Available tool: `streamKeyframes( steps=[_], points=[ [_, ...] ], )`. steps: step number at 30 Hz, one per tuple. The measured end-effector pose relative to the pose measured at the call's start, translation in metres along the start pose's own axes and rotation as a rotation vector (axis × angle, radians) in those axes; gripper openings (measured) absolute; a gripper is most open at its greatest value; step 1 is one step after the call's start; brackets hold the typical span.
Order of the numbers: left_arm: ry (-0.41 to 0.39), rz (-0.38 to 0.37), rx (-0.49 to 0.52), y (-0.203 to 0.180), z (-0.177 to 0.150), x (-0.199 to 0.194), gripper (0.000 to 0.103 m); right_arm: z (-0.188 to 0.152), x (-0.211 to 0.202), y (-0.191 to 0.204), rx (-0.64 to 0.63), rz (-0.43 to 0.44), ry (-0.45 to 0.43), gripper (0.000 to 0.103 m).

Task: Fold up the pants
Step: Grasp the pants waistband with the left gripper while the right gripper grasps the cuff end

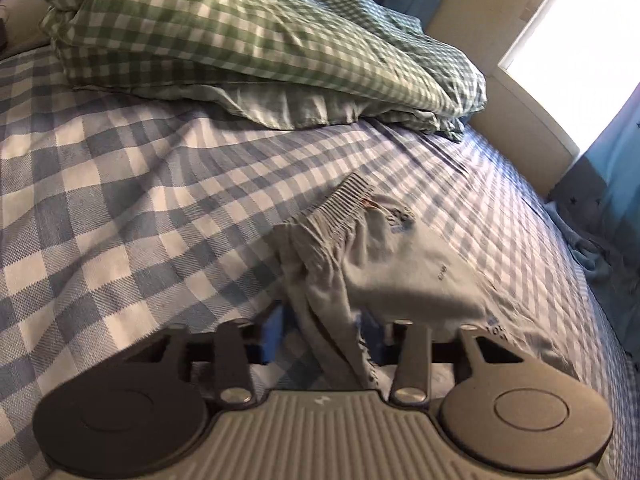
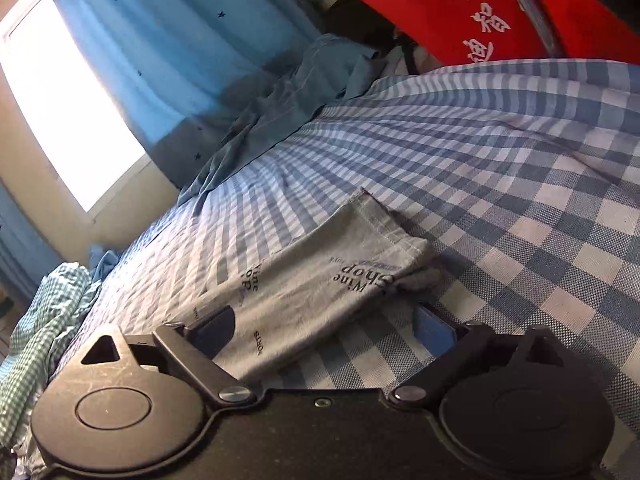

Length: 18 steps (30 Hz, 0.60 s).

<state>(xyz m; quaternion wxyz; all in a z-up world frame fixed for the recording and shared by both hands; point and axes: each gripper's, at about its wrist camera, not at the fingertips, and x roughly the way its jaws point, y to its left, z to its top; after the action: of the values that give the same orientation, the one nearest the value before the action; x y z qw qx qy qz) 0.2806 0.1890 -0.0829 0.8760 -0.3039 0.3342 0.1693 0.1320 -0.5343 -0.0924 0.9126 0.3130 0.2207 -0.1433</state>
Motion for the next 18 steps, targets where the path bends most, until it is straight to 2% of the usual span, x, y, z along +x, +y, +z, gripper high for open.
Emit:
streamKeyframes(
  steps=[1, 2, 3, 4, 6, 7, 9, 10, 11, 14, 18],
  points=[
    [0.0, 0.014, -0.007, 0.003, 0.002, 0.002, 0.015, -0.001, 0.0, 0.0, 0.006, -0.009, -0.006, 0.084],
    [-0.002, 0.015, -0.012, 0.005, 0.004, 0.003, 0.012, -0.001, 0.001, 0.0, 0.012, -0.02, -0.011, 0.08],
    [-0.012, 0.016, -0.013, 0.006, 0.004, 0.002, 0.012, 0.0, 0.001, -0.001, 0.017, -0.031, -0.013, 0.066],
    [-0.021, 0.028, -0.002, 0.006, 0.004, 0.001, 0.012, -0.001, 0.002, -0.003, 0.027, -0.043, -0.009, 0.047],
    [-0.022, 0.05, 0.032, 0.003, 0.002, 0.0, 0.013, -0.001, 0.004, -0.008, 0.058, -0.068, -0.011, 0.03],
    [-0.024, 0.065, 0.038, 0.0, 0.001, -0.001, 0.02, -0.001, 0.004, -0.013, 0.084, -0.069, -0.016, 0.023],
    [-0.037, 0.082, 0.047, -0.006, -0.004, -0.009, 0.038, -0.001, 0.003, -0.02, 0.124, -0.051, -0.017, 0.022],
    [-0.043, 0.08, 0.058, -0.01, -0.007, -0.014, 0.061, -0.001, 0.002, -0.022, 0.133, -0.042, -0.017, 0.023],
    [-0.055, 0.076, 0.076, -0.016, -0.011, -0.021, 0.076, -0.002, 0.001, -0.023, 0.136, -0.032, -0.017, 0.024],
    [-0.108, 0.077, 0.156, -0.042, -0.022, -0.039, 0.08, -0.003, -0.002, -0.024, 0.146, -0.004, -0.021, 0.035],
    [-0.107, 0.002, 0.278, -0.095, -0.042, -0.053, 0.09, -0.002, -0.001, -0.02, 0.135, 0.022, -0.028, 0.051]
  ],
)
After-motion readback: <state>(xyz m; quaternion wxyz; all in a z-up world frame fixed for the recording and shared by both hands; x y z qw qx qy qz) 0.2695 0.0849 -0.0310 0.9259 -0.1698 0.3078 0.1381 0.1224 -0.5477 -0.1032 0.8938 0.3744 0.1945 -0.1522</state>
